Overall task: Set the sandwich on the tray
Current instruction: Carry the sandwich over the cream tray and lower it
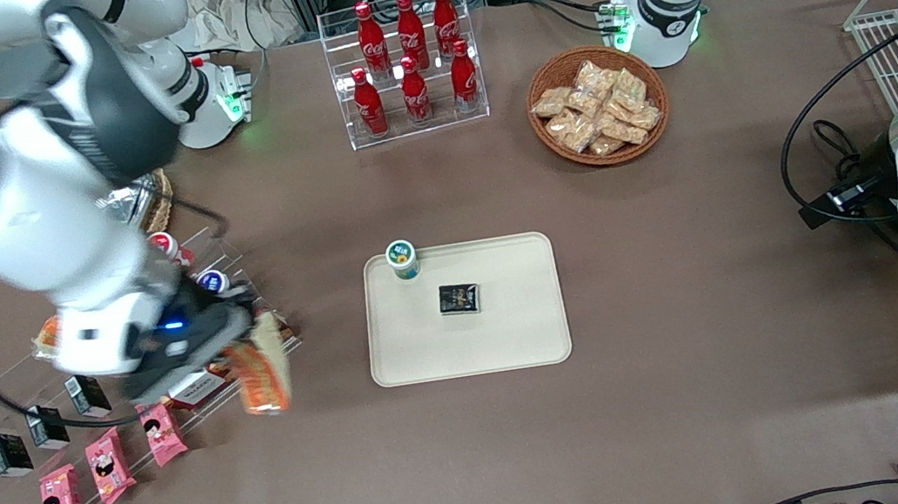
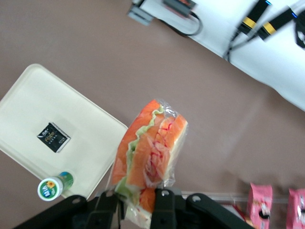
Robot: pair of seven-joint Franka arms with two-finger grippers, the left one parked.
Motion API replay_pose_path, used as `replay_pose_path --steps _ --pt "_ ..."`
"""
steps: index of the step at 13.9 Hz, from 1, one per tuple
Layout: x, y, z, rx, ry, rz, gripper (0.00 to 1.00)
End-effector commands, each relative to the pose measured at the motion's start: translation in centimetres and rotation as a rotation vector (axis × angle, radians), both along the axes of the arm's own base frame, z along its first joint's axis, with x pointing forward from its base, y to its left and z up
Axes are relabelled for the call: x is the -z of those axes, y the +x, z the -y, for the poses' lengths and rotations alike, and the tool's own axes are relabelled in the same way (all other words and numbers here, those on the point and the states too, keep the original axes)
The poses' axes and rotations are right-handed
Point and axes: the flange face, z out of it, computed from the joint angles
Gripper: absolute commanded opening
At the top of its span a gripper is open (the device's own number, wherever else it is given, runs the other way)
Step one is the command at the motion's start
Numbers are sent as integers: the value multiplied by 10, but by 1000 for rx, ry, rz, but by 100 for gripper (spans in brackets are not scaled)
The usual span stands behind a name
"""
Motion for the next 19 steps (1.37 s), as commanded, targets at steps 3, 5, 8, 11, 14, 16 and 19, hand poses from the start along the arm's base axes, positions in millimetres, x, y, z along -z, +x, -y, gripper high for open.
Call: replay_pose_path --steps 3,5,8,11,14,16,19 --pt "40 -5 -63 -252 -46 20 24" --pt "71 -9 -95 -371 -46 18 24" --pt "121 -25 -152 -509 -50 30 24" --pt "169 -36 -192 -623 -115 93 24" --pt "203 -53 -225 -702 -143 125 23" --pt "228 -53 -225 -739 -199 121 24" --pt "248 -59 -232 -803 -276 140 24"
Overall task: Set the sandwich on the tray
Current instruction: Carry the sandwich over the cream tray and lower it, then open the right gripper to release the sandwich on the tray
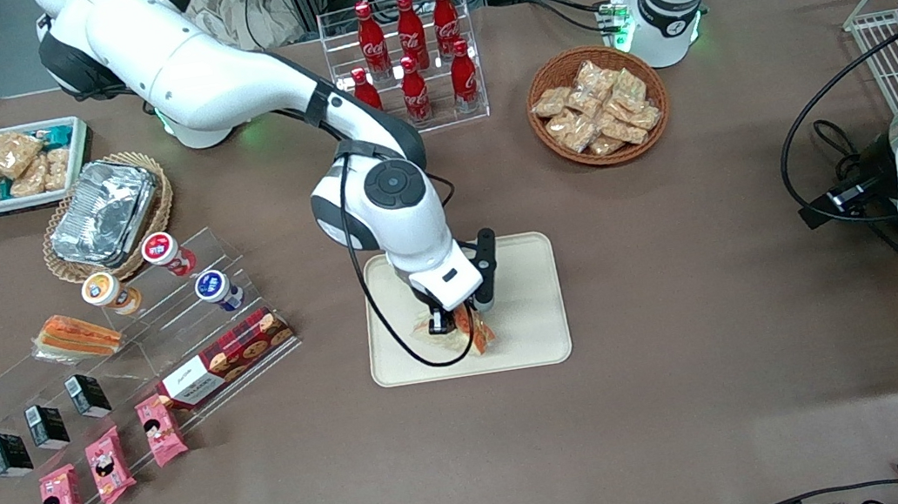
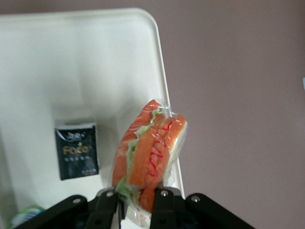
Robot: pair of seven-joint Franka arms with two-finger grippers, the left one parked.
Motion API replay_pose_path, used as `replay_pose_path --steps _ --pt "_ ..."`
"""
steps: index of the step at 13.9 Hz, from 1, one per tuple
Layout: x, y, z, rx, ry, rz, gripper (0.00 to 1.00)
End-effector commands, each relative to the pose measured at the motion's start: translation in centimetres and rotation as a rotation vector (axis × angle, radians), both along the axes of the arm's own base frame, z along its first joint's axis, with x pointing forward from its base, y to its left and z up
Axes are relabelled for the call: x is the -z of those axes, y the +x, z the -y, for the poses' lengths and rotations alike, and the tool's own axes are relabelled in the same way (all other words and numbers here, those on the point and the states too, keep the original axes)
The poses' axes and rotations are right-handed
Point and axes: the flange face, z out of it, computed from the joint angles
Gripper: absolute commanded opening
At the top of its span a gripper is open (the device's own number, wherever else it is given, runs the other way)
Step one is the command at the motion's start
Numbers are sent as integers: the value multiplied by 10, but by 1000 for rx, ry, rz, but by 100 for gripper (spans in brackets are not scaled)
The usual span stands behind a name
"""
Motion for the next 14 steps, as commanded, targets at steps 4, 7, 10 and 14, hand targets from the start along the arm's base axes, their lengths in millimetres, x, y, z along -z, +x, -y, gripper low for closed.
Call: replay_pose_path --steps 4,7,10,14 --pt "41 2 -7 -104 -53 68 25" --pt "54 2 -8 -108 -47 61 28" --pt "55 4 -5 -81 -33 44 98" --pt "14 19 14 55 73 -38 98"
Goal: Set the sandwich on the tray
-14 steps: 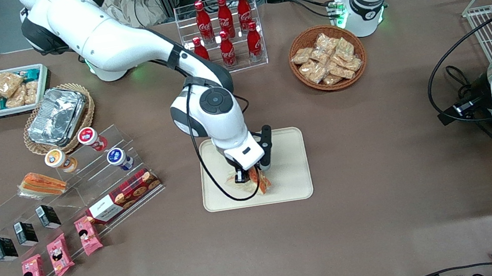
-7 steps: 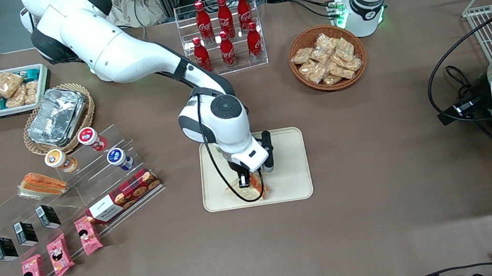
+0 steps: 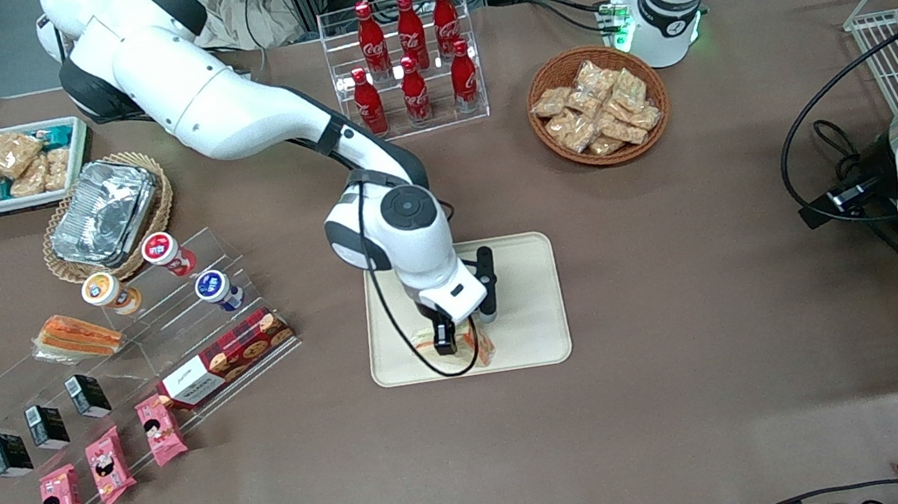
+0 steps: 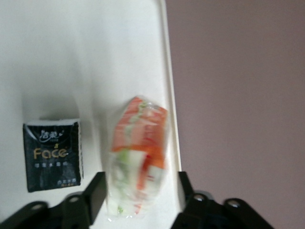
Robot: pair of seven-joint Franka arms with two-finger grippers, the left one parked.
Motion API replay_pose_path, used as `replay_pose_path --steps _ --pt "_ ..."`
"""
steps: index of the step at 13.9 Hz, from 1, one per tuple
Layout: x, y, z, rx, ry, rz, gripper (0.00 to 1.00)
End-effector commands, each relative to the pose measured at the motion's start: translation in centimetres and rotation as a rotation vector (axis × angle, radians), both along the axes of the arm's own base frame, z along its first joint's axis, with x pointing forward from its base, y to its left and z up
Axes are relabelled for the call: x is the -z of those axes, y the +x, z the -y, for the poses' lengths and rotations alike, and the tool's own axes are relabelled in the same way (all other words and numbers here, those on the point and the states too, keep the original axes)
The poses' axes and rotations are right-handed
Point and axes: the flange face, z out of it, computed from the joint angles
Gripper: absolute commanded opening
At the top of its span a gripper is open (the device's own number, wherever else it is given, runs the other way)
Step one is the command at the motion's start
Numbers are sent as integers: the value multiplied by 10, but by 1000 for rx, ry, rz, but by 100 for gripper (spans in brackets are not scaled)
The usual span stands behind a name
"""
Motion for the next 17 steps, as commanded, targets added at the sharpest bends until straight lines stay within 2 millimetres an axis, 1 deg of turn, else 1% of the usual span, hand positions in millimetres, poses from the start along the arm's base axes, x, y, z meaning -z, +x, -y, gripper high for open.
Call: replay_pose_path --steps 1,3,4,5,7,8,9,10,12,13,14,15,16,17 --pt "-40 7 12 76 52 -45 98" --pt "-83 18 36 189 91 -61 98" --pt "-99 23 51 281 86 -73 98" --pt "-115 29 72 399 84 -81 98" --pt "-149 30 95 591 91 -91 98" --pt "-162 31 111 698 97 -119 98" --pt "-176 37 132 801 115 -152 98" --pt "-196 37 146 858 147 -169 98" --pt "-226 38 177 905 136 -161 98" --pt "-234 43 202 929 111 -162 98" --pt "-247 48 232 969 109 -161 98" --pt "-257 48 253 1000 99 -165 98" --pt "-272 44 266 1006 84 -153 98" --pt "-278 45 278 1022 86 -144 98"
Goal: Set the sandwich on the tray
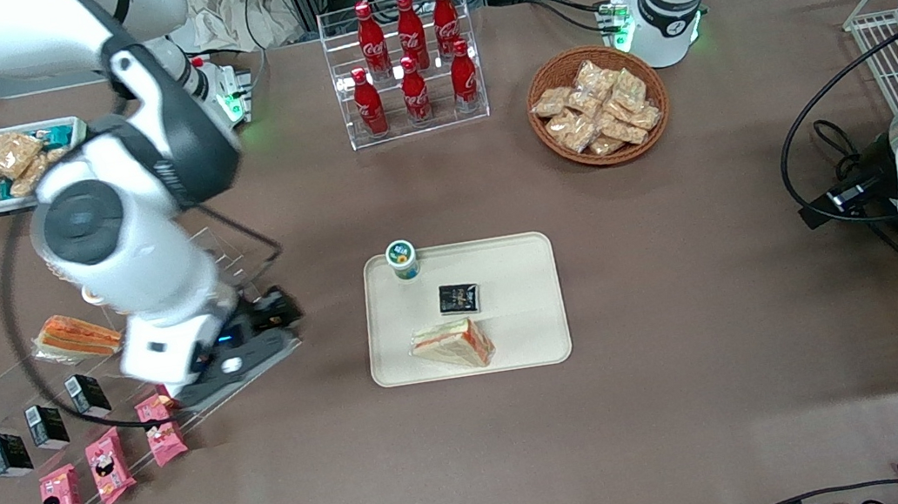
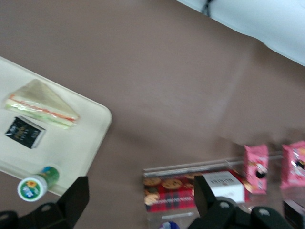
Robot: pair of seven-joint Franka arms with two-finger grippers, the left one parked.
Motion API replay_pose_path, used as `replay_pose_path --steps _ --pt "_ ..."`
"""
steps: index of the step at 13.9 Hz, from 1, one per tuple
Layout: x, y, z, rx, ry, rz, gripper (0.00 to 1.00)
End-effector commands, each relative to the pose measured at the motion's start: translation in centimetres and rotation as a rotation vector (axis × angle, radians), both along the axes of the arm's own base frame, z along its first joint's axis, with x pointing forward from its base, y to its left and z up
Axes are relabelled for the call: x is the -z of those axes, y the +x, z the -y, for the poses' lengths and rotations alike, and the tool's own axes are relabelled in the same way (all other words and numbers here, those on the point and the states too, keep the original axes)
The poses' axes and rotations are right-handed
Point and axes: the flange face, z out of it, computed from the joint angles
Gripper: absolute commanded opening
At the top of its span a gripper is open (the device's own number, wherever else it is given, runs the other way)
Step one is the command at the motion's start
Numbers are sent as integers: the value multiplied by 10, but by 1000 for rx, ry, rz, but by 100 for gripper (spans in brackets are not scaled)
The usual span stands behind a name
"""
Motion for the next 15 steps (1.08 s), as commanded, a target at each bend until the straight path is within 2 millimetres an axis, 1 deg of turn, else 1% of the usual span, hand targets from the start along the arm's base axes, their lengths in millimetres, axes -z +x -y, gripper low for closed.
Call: replay_pose_path --steps 1,2,4,5,7,8,9,11,13,15 --pt "-24 -11 28 54 2 1 98" --pt "-29 -10 39 72 2 2 98" --pt "-43 -9 70 119 3 16 98" --pt "-48 -11 91 152 5 -7 98" --pt "-61 -19 123 211 35 -50 98" --pt "-65 -21 143 246 46 -66 98" --pt "-69 -24 160 266 54 -79 98" --pt "-85 -33 190 270 57 -75 98" --pt "-88 -39 211 307 60 -100 98" --pt "-95 -47 219 326 56 -112 98"
